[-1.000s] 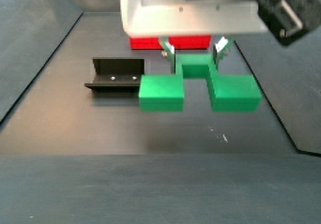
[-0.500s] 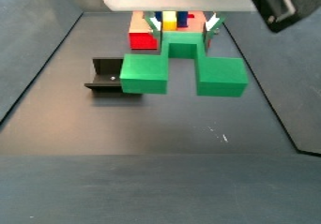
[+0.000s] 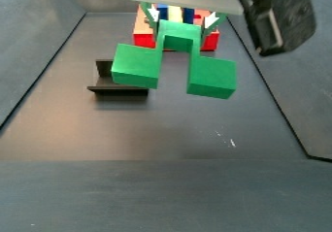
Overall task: Pick up the green object. Move up. Place the green object on the fixture. Regrasp the green object. Move to above the board. Insert the green object.
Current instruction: Place the green object on the fixture.
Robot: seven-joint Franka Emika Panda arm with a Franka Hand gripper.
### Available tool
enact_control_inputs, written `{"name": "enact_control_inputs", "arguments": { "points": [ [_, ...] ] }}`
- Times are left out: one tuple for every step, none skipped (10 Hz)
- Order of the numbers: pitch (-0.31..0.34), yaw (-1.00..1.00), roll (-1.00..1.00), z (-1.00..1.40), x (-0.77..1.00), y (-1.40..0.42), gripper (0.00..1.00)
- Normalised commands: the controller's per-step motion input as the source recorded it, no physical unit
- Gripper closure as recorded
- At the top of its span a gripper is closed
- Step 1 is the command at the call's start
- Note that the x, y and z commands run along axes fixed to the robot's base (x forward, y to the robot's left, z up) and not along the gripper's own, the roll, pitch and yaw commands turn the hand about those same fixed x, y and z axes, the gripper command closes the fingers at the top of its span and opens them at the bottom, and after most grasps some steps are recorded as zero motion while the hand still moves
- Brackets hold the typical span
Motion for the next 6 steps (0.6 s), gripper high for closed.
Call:
{"name": "enact_control_inputs", "arguments": {
  "points": [
    [-0.114, 0.0, -0.61, -0.15, 0.38, -0.03, 1.0],
    [-0.069, 0.0, -0.58, -0.19, 0.47, -0.05, 1.0],
    [-0.043, 0.01, -0.59, -0.18, 0.49, 0.0, 1.0],
    [0.0, 0.13, -0.53, -0.1, 0.46, -0.05, 1.0],
    [0.0, 0.25, -0.37, 0.0, 0.36, -0.21, 1.0],
    [0.0, 0.23, -0.35, 0.0, 0.39, -0.25, 1.0]
  ]
}}
